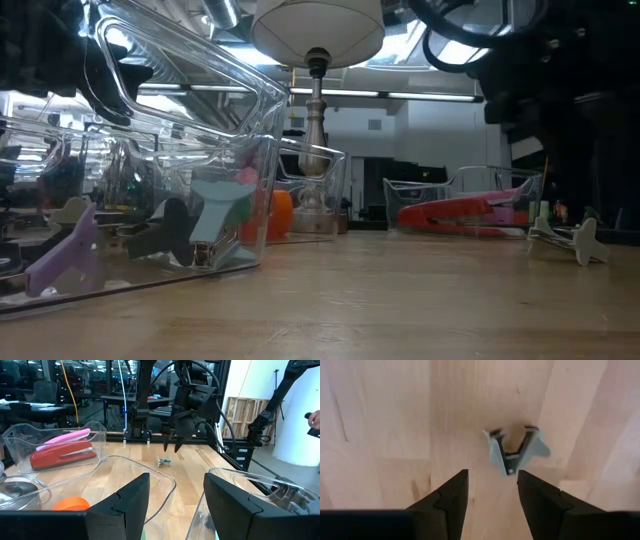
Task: Pick and place Stapler, Stapler remover, tape
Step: Put the gray staple remover into the bottom transparent bin
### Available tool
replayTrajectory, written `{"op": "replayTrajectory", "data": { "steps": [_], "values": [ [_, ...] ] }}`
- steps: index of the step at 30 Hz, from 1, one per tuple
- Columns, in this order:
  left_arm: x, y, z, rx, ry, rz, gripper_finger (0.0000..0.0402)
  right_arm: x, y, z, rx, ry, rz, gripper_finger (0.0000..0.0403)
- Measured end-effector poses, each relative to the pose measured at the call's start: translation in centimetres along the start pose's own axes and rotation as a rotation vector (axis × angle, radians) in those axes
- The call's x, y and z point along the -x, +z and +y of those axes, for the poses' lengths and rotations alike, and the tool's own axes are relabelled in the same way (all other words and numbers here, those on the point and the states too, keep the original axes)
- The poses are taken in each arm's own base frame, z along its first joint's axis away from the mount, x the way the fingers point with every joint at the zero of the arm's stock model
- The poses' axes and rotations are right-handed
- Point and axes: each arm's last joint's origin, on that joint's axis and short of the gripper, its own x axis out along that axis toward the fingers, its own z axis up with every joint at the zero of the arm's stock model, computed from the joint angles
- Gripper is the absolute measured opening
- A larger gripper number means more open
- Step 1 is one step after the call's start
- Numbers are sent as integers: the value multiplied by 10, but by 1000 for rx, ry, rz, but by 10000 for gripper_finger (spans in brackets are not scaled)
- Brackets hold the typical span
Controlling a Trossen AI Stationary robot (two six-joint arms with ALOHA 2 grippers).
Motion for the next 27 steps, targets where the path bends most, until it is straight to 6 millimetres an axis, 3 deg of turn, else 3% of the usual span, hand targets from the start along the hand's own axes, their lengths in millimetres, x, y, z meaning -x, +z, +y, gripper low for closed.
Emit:
{"op": "replayTrajectory", "data": {
  "steps": [12, 16, 22, 27],
  "values": [
    [0, 0, 0, 0, 0, 0, 185, -21, -2, 1, -15, 7, -34, 166],
    [0, 0, 0, 0, 0, 0, 185, -22, 0, 2, -41, 14, -48, 124],
    [0, 0, 0, 0, 0, 0, 185, -22, 0, 2, -66, 14, -53, 19],
    [0, 0, 0, 0, 0, 0, 185, -21, 3, 3, -144, 32, -75, 8]
  ]
}}
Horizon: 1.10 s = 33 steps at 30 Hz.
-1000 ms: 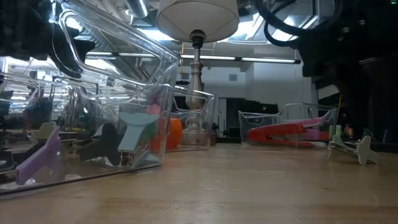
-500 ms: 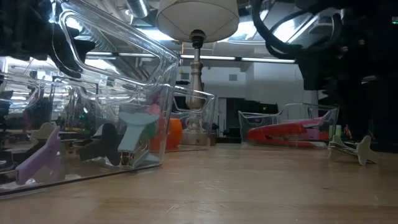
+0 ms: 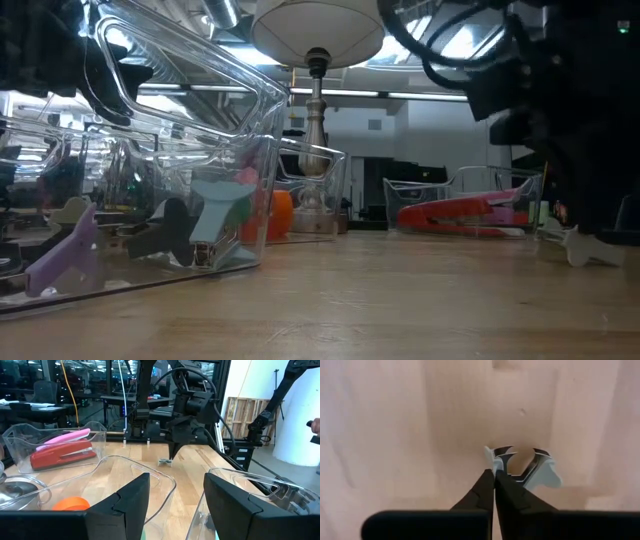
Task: Pick and place Stapler, Stapler remover, tape
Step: Put the gray staple remover into the bottom transparent bin
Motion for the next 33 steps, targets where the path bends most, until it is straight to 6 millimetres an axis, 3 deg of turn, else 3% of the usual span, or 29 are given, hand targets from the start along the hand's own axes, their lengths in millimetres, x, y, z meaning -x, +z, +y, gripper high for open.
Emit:
{"op": "replayTrajectory", "data": {
  "steps": [8, 20, 33],
  "values": [
    [0, 0, 0, 0, 0, 0, 185, 10, 12, 6, -100, 68, -75, 2],
    [0, 0, 0, 0, 0, 0, 185, 56, 41, 11, -200, -35, -360, 1],
    [0, 0, 0, 0, 0, 0, 185, 109, 87, 24, -11, -12, -891, 0]
  ]
}}
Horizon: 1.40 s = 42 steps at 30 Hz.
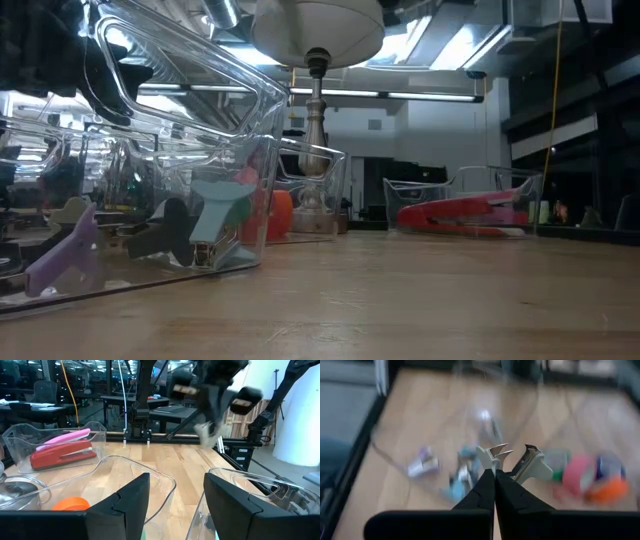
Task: Pick and place Stapler, Stapler remover, tape
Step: Put the gray staple remover into the bottom transparent bin, then return to Home Position
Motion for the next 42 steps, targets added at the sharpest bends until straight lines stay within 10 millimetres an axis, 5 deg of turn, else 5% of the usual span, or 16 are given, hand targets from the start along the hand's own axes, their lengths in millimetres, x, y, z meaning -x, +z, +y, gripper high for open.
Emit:
{"op": "replayTrajectory", "data": {
  "steps": [8, 20, 33, 42],
  "values": [
    [0, 0, 0, 0, 0, 0, 185, -23, 21, -3, 172, 110, -209, 0],
    [0, 0, 0, 0, 0, 0, 185, -86, 5, 11, 335, 321, -328, 0],
    [0, 0, 0, 0, 0, 0, 185, -93, 14, -2, 314, 386, -426, 44],
    [0, 0, 0, 0, 0, 0, 185, -89, 22, -2, 217, 400, -501, 130]
  ]
}}
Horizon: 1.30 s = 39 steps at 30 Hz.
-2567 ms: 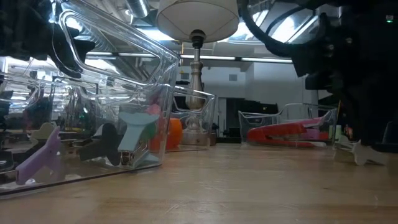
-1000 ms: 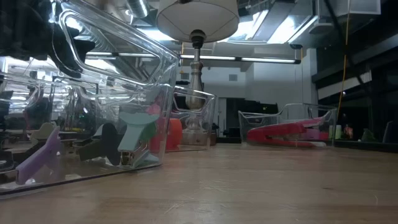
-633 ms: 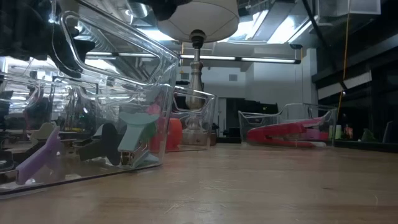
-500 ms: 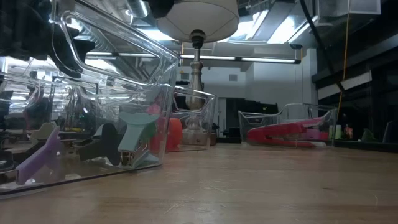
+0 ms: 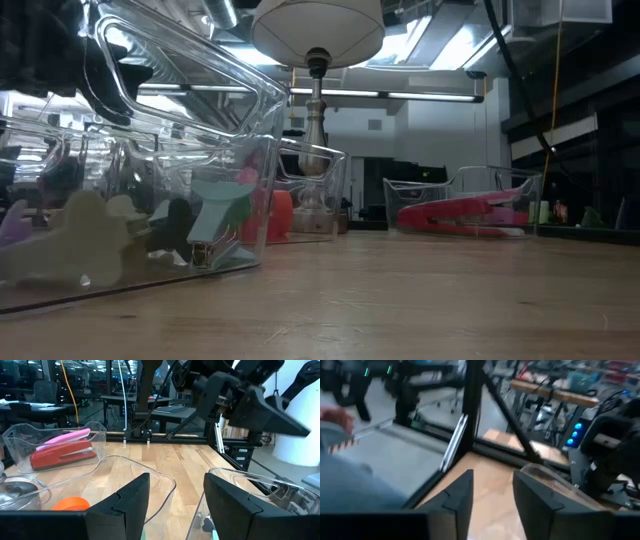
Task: Pick and place Stapler, Stapler remover, tape
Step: Return to Home Position
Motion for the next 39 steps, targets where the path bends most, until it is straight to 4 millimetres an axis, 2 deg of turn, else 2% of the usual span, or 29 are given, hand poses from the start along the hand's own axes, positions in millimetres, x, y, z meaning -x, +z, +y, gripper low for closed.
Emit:
{"op": "replayTrajectory", "data": {
  "steps": [4, 9, 35, 39],
  "values": [
    [0, 0, 0, 0, 0, 0, 185, 0, 6, -2, -53, -57, -57, 162],
    [0, 0, 0, 0, 0, 1, 185, 0, 5, -2, -75, -63, -53, 179],
    [0, 0, 0, 0, 0, 0, 185, 0, 5, -2, -70, -65, -53, 181],
    [0, 0, 0, 0, 0, 1, 185, 0, 4, -4, 42, -70, -32, 181]
  ]
}}
